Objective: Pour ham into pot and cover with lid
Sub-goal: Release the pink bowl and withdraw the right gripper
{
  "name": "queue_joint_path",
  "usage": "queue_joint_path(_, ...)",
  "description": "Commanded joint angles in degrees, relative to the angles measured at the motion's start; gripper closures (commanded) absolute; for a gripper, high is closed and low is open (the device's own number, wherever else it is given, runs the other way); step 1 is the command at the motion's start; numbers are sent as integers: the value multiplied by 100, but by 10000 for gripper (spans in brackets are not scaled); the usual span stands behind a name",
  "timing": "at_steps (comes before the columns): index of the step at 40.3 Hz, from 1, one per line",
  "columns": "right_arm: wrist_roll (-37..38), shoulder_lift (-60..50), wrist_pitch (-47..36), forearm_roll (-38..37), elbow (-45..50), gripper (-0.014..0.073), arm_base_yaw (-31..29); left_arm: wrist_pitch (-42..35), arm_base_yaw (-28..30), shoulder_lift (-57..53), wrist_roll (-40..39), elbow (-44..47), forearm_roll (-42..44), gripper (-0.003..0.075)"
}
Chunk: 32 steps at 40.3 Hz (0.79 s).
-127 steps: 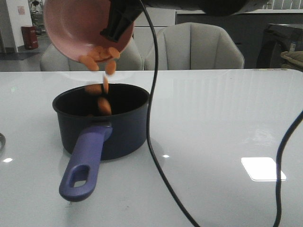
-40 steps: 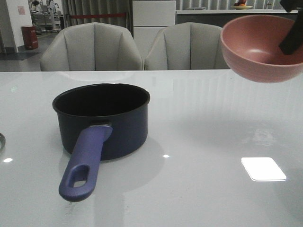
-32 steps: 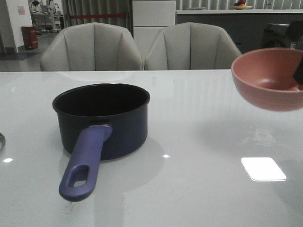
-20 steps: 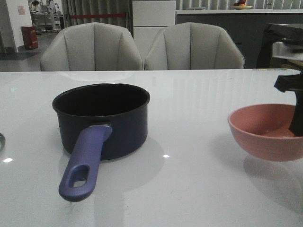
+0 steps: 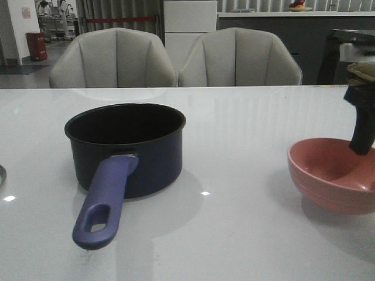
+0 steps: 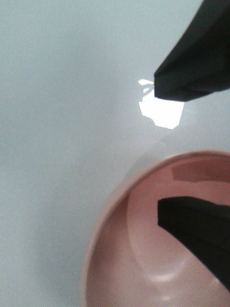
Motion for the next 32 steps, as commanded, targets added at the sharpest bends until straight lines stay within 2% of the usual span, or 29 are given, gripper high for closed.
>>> queue_joint_path(1,-5,-840,-335,-124,-125,57,-26,-446,-28,59,-11,-150,-12,607)
queue_joint_path(8,-5,-1955,-1039,-58,394,57,-26,-446,-28,59,-11,-150,-12,607)
queue_joint_path(14,-5,-2795,-1776,599,1128,57,49,-446,-28,59,-11,-150,-12,607)
queue_joint_path(32,-414,-5616,-3788,781,3249,57,1670,-446,-28,59,-11,-150,-12,607)
